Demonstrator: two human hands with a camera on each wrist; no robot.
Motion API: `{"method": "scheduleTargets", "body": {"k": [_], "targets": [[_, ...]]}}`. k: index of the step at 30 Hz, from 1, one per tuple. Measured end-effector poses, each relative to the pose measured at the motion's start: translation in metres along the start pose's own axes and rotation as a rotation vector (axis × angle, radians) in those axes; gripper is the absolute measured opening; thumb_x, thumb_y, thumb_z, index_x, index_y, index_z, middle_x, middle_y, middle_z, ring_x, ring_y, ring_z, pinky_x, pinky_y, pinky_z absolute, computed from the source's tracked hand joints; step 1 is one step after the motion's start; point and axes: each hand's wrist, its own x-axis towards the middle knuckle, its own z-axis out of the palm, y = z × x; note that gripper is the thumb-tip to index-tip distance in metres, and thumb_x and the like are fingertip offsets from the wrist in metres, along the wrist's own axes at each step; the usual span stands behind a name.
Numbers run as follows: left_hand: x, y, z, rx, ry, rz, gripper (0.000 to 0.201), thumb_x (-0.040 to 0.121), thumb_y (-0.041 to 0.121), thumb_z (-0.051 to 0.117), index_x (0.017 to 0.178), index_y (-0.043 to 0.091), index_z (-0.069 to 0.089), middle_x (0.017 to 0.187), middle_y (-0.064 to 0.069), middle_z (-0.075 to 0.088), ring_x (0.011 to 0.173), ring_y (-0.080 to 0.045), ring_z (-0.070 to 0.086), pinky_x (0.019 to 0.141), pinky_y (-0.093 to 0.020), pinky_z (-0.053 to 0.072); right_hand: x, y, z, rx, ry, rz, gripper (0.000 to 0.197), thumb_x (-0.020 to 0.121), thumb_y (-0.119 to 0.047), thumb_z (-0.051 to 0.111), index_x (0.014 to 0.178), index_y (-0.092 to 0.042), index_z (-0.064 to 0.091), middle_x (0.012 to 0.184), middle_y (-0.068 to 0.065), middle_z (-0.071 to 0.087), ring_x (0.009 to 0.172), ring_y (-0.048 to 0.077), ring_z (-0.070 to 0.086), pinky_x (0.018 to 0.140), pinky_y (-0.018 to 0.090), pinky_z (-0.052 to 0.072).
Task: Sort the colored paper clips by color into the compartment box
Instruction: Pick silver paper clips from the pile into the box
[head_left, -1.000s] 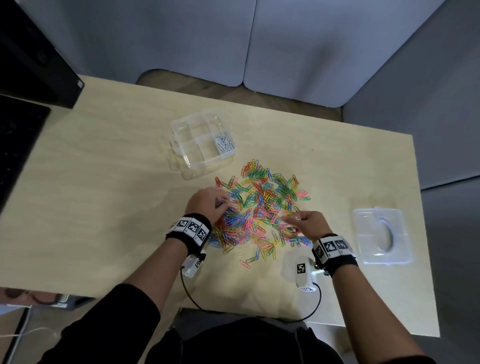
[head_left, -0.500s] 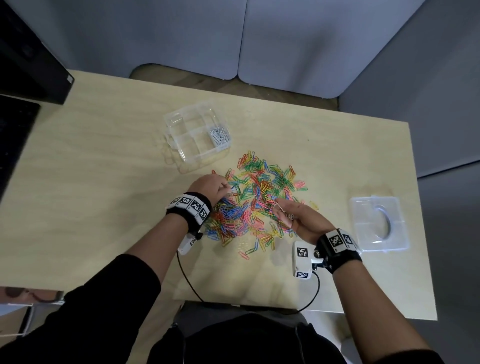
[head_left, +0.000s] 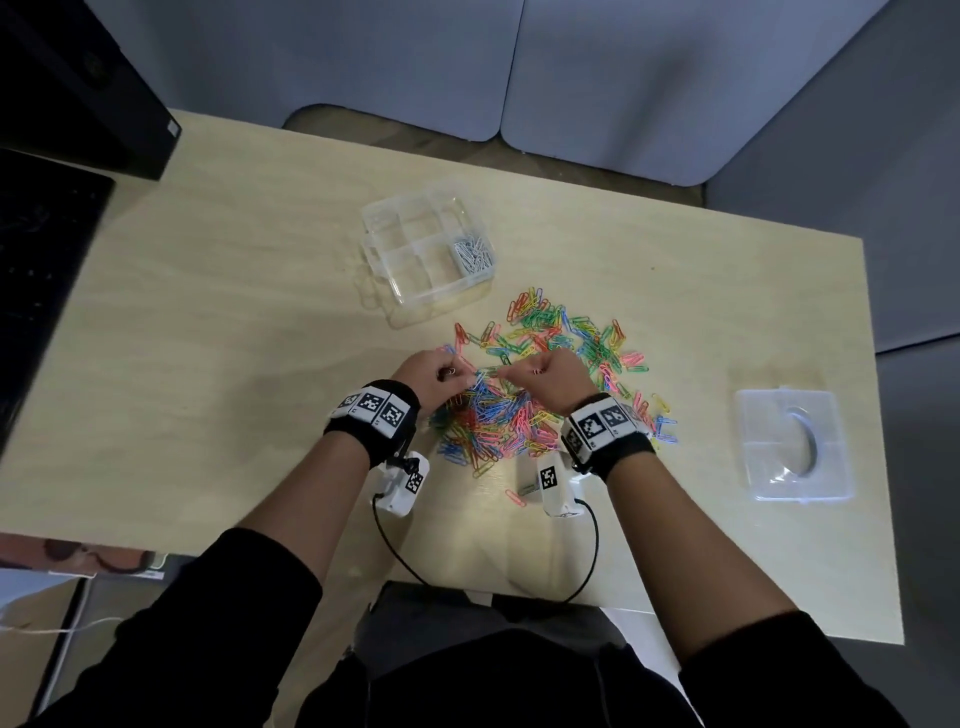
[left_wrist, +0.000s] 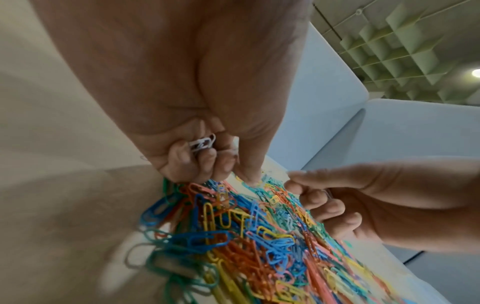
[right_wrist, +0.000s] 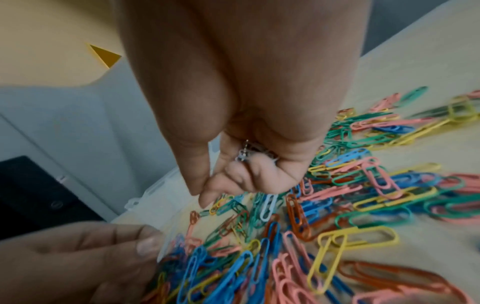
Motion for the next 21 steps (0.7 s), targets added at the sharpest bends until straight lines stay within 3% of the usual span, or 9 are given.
{"method": "scheduleTargets", "body": {"k": [3,6,8,11,13,16,18,19,21], "targets": [[0.001,-0.002,-0.002,0.055,0.070,-0.010,0.012,0.093,0.020,0.062,0.095,0.008,0.065,0.100,-0.006,0.066,0.091,-0.020,0.058,0.075,-0.022,0.039,0.004,0.002,-0.005,-0.001,0.120,0.072,0.017,0.089,-0.031,0.070,0.083,-0.017,0.077,0.068,0.004,0.071,0.051,0.003,0.060,0.052,0.015,0.044],[0.001,-0.001,-0.003,0.081,0.120,-0.018,0.016,0.096,0.016,0.057,0.100,0.002,0.061,0.096,-0.006,0.061,0.087,-0.020,0.054,0.073,-0.021,0.036,0.006,0.011,-0.017,-0.146,0.243,0.080,0.005,0.085,-0.023,0.073,0.087,-0.019,0.075,0.058,-0.010,0.056,0.046,0.002,0.048,0.047,0.015,0.037],[0.002,-0.001,-0.003,0.049,0.143,-0.026,0.010,0.096,0.014,0.055,0.097,0.005,0.057,0.093,-0.003,0.059,0.087,-0.020,0.054,0.071,-0.021,0.034,0.006,0.012,-0.021,-0.315,0.240,0.072,0.005,0.080,-0.020,0.074,0.084,-0.022,0.076,0.057,-0.016,0.054,0.044,0.002,0.047,0.044,0.014,0.034],[0.004,-0.003,0.000,-0.036,0.142,-0.050,0.005,0.096,0.015,0.055,0.094,0.011,0.052,0.093,-0.002,0.062,0.092,-0.024,0.059,0.072,-0.025,0.037,0.008,0.012,-0.018,-0.465,0.169,-0.011,0.012,0.076,-0.019,0.076,0.085,-0.027,0.077,0.078,-0.007,0.070,0.055,0.008,0.059,0.055,0.020,0.050],[0.005,-0.002,0.001,-0.096,0.115,-0.041,0.014,0.097,0.016,0.053,0.109,0.011,0.058,0.100,-0.006,0.064,0.097,-0.026,0.062,0.079,-0.027,0.042,0.009,0.012,-0.014,-0.527,0.109,-0.083,0.013,0.075,-0.020,0.079,0.087,-0.026,0.078,0.085,-0.004,0.071,0.066,0.012,0.062,0.065,0.028,0.055],[0.007,0.002,0.000,-0.133,0.047,-0.026,0.035,0.099,0.013,0.044,0.130,0.014,0.060,0.125,-0.009,0.064,0.111,-0.023,0.059,0.091,-0.022,0.040,0.012,0.013,-0.011,-0.582,0.094,-0.160,0.006,0.082,-0.021,0.073,0.079,-0.025,0.076,0.089,-0.001,0.070,0.073,0.018,0.064,0.066,0.028,0.051],[0.012,0.005,-0.002,-0.194,0.065,-0.051,0.033,0.094,0.018,0.043,0.110,0.024,0.071,0.117,-0.009,0.069,0.094,-0.021,0.059,0.079,-0.024,0.042,0.014,0.016,-0.011,-0.611,0.052,-0.194,0.008,0.086,-0.021,0.071,0.079,-0.022,0.075,0.090,0.000,0.065,0.077,0.019,0.062,0.069,0.030,0.051],[0.015,0.007,-0.003,-0.234,0.097,-0.088,0.031,0.088,0.022,0.043,0.090,0.030,0.073,0.103,-0.009,0.073,0.085,-0.021,0.059,0.073,-0.026,0.043,0.015,0.018,-0.011,-0.616,0.028,-0.215,0.008,0.087,-0.021,0.071,0.080,-0.020,0.074,0.090,0.002,0.064,0.077,0.019,0.061,0.072,0.032,0.053],[0.018,0.017,-0.007,-0.357,0.138,-0.177,0.023,0.074,0.024,0.042,0.063,0.022,0.062,0.067,0.000,0.067,0.065,-0.023,0.057,0.060,-0.025,0.040,0.017,0.024,-0.015,-0.578,-0.002,-0.246,0.010,0.088,-0.017,0.069,0.079,-0.016,0.071,0.087,0.004,0.065,0.075,0.018,0.061,0.074,0.036,0.055]]}}
